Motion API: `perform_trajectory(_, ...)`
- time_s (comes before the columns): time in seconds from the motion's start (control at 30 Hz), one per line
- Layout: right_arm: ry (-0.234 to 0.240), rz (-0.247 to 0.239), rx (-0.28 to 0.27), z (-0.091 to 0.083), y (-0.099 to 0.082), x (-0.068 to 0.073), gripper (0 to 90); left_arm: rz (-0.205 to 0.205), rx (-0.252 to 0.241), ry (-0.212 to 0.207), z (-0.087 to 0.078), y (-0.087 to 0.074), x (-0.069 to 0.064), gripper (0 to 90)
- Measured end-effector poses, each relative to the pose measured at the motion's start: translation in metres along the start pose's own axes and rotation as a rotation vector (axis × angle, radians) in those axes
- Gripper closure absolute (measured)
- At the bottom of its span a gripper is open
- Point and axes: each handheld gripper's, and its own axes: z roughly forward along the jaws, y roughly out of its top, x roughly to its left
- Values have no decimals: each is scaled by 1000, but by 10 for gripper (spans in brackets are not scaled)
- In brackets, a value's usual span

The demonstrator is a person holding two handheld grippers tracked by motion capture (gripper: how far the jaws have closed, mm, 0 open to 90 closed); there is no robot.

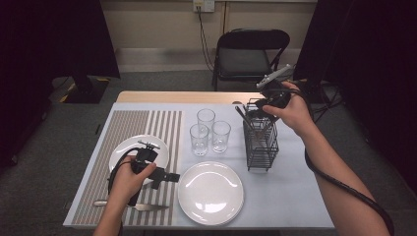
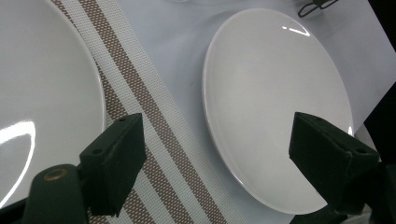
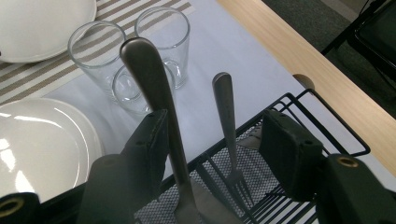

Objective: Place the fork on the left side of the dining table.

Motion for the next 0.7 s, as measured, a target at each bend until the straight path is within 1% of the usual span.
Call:
perform_trajectory(0.2,-6,4,15,7,4,-3,430,-2,0,1,0,0,1,187)
perform_trajectory(0.33,-4,4,13,11,7,-5,438,-6,2,3,0,0,1,187)
perform_trajectory(0.43,-24,-3,24,12,8,-6,444,-3,4,1,0,0,1,187)
perform_trajectory(0.47,-15,3,19,13,8,-6,448,-2,4,0,0,0,1,187)
perform_trajectory(0.6,-26,3,27,16,9,-8,464,-3,3,1,0,0,1,187)
perform_trajectory(0.7,-23,3,25,18,10,-9,477,-5,0,-1,0,0,1,187)
